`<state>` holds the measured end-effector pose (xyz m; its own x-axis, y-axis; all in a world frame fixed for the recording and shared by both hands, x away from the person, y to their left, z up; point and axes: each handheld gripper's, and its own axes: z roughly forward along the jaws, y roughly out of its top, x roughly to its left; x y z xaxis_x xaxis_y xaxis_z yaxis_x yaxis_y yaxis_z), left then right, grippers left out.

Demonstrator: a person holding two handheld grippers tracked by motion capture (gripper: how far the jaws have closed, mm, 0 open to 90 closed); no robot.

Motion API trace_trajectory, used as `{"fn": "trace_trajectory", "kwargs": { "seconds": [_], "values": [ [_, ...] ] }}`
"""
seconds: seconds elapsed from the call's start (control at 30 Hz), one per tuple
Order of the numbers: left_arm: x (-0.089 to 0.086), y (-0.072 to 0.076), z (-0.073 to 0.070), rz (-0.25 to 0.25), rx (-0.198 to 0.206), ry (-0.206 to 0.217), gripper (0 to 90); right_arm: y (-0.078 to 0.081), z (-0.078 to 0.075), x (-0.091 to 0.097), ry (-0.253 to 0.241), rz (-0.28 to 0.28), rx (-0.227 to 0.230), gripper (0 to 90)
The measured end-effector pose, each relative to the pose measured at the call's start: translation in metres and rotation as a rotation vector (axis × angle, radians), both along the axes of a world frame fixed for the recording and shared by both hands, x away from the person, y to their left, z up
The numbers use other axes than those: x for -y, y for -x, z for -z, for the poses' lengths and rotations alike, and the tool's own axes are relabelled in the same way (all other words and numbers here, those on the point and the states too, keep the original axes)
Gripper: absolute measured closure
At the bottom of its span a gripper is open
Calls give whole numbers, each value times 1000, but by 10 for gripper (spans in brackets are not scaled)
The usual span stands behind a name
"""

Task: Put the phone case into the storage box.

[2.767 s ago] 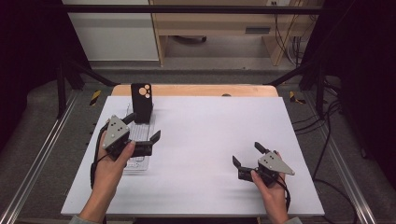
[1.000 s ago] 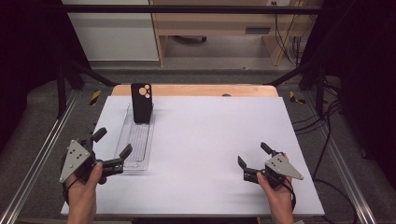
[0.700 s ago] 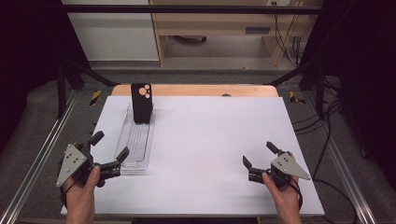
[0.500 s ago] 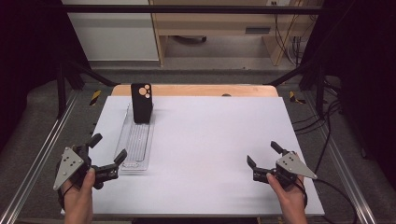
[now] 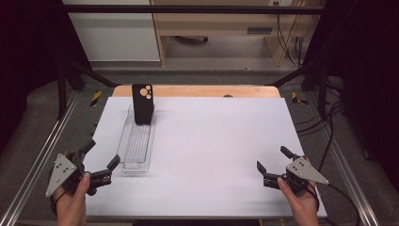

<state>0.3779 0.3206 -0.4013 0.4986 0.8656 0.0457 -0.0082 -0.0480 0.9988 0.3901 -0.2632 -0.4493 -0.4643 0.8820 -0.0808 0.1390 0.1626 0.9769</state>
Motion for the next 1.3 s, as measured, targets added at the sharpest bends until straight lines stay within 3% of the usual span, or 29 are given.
{"fn": "trace_trajectory", "kwargs": {
  "seconds": [0.47,1.1,1.3],
  "values": [
    [-11,3,13,-22,-19,-44,22,8,9,16,18,12,2,35],
    [-6,1,34,-11,-51,-83,21,9,18,19,0,21,0,38],
    [-2,0,40,-9,-60,-74,21,9,20,18,-5,14,-1,40]
  ]
}}
